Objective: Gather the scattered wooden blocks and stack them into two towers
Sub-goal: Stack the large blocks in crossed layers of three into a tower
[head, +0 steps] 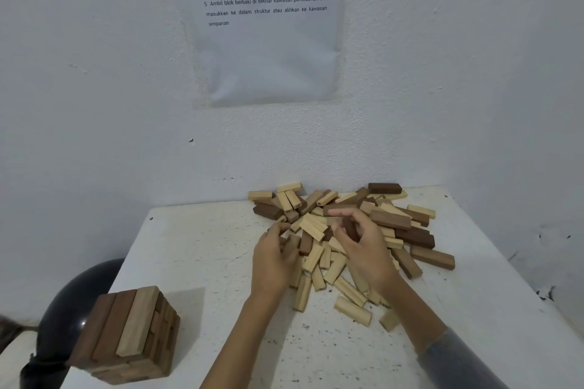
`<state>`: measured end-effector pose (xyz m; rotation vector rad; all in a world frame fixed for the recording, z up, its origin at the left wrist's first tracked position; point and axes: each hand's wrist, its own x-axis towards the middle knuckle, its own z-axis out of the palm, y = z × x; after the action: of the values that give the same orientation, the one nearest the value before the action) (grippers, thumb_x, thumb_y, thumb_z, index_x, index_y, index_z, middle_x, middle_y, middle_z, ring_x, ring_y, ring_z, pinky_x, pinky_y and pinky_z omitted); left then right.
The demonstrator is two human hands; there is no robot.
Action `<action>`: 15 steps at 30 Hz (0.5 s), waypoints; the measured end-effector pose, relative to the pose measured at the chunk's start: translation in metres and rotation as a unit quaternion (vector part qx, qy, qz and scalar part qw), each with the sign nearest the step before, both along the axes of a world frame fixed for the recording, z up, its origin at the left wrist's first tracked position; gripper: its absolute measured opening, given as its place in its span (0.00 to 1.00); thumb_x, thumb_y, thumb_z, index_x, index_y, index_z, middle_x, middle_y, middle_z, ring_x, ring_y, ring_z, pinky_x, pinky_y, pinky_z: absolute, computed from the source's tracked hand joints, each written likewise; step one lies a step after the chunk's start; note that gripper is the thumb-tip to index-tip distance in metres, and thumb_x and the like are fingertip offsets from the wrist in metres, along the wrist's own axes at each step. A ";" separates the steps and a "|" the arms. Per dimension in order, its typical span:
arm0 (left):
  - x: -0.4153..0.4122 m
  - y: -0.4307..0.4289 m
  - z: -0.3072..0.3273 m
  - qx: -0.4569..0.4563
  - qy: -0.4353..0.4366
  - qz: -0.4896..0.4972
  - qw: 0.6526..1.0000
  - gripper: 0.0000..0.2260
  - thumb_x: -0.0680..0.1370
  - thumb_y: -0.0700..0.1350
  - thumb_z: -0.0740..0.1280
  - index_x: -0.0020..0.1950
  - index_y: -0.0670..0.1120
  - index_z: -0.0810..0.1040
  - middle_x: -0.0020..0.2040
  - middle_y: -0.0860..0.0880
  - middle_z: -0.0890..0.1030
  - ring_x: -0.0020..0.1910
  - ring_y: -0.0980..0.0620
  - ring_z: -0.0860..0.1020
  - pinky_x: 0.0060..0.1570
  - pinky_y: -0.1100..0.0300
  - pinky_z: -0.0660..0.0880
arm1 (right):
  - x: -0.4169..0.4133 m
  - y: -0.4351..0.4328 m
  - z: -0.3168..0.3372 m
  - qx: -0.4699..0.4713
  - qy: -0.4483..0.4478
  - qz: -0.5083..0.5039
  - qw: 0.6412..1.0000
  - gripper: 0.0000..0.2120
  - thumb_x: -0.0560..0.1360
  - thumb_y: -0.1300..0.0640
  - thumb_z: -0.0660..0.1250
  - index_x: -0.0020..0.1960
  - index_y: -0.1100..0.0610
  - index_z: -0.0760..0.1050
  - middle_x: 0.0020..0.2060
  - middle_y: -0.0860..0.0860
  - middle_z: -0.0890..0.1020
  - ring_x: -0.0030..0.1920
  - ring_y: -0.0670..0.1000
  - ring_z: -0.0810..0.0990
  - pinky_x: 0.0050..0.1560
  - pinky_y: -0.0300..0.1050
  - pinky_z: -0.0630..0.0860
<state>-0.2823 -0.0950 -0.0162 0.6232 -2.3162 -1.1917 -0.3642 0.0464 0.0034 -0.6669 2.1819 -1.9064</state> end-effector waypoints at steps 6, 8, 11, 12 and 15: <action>0.000 0.004 0.012 0.021 0.085 0.002 0.996 0.14 0.80 0.42 0.65 0.66 0.51 0.73 0.53 0.49 0.73 0.48 0.57 0.77 0.48 0.66 0.76 | -0.003 0.006 -0.001 0.009 0.011 -0.011 1.000 0.06 0.77 0.62 0.67 0.49 0.53 0.80 0.41 0.58 0.82 0.45 0.56 0.81 0.45 0.35 0.75; -0.007 0.007 0.018 0.102 0.092 -0.034 0.990 0.12 0.81 0.47 0.63 0.64 0.53 0.75 0.54 0.48 0.77 0.49 0.53 0.80 0.50 0.57 0.79 | -0.009 0.011 0.005 0.010 0.024 -0.019 0.999 0.06 0.76 0.62 0.68 0.47 0.52 0.80 0.39 0.52 0.83 0.43 0.49 0.81 0.46 0.36 0.76; -0.017 0.017 0.029 0.230 0.101 -0.069 0.965 0.10 0.83 0.46 0.58 0.61 0.51 0.75 0.47 0.50 0.79 0.43 0.58 0.79 0.44 0.64 0.76 | -0.027 0.022 0.014 0.028 0.051 -0.041 0.997 0.03 0.75 0.59 0.70 0.45 0.52 0.81 0.38 0.50 0.83 0.40 0.45 0.79 0.43 0.37 0.75; -0.020 0.020 0.032 0.254 0.092 -0.078 0.960 0.10 0.84 0.45 0.56 0.61 0.50 0.74 0.46 0.50 0.78 0.41 0.59 0.78 0.41 0.65 0.75 | -0.035 0.027 0.016 0.036 0.056 -0.053 0.996 0.02 0.75 0.57 0.70 0.44 0.52 0.81 0.37 0.50 0.82 0.40 0.44 0.78 0.42 0.36 0.74; -0.032 0.027 0.036 0.278 0.071 -0.101 0.953 0.08 0.82 0.44 0.60 0.59 0.53 0.73 0.48 0.52 0.76 0.46 0.55 0.77 0.46 0.62 0.74 | -0.064 0.045 0.014 0.060 0.067 -0.097 0.991 0.02 0.74 0.57 0.72 0.43 0.51 0.81 0.35 0.43 0.81 0.41 0.42 0.77 0.43 0.34 0.72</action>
<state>-0.3148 -0.0676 0.0202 0.4646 -1.9522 -1.9473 -0.4285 0.0919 0.0179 -0.5957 2.5057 -1.8481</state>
